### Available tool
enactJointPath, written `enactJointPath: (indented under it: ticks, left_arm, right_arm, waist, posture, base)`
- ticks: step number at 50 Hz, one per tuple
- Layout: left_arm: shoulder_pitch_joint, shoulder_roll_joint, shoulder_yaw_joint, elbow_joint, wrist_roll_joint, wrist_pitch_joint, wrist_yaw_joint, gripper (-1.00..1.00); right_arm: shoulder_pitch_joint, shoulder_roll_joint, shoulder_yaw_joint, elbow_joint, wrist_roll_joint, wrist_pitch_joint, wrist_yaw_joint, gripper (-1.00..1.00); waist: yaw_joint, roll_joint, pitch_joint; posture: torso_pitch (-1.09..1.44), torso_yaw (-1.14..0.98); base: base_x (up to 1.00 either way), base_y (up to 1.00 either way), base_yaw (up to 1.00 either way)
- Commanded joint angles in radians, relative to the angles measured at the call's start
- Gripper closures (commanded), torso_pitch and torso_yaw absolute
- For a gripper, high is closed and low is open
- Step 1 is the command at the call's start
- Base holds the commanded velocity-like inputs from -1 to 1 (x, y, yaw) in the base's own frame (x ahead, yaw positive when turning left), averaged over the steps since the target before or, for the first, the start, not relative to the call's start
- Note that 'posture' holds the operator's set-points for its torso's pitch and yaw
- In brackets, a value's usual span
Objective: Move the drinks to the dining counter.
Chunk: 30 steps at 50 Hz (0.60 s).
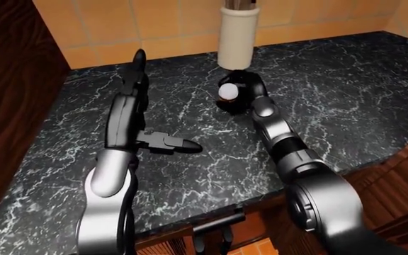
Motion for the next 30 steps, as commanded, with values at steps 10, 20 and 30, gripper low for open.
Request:
enactJointPath:
  ticks: [10,20,30]
  left_arm:
    - [-0.014,-0.003,-0.004,-0.029,0.01,-0.034,0.008,-1.0]
    - [-0.025,-0.011,-0.019,-0.069,0.032,0.01,-0.001,-1.0]
    - [-0.042,-0.01,-0.019,-0.091,0.04,0.04,-0.006,-1.0]
  right_arm:
    - [0.156,-0.025,0.026,-0.524,-0.002,0.246,0.095,1.0]
    - [0.323,-0.026,0.018,-1.026,-0.03,0.53,0.21,1.0]
    - [0.401,-0.025,0.014,-1.32,-0.005,0.667,0.274,1.0]
  waist:
    - [0.005,-0.007,-0.022]
    - [0.009,-0.012,-0.012]
    - [-0.001,-0.001,-0.042]
  posture:
    - [0.0,0.0]
    - [0.0,0.0]
    - [0.0,0.0]
  base:
    - [0.0,0.0,0.0]
    - [0.0,0.0,0.0]
    - [-0.09,0.0,0.0]
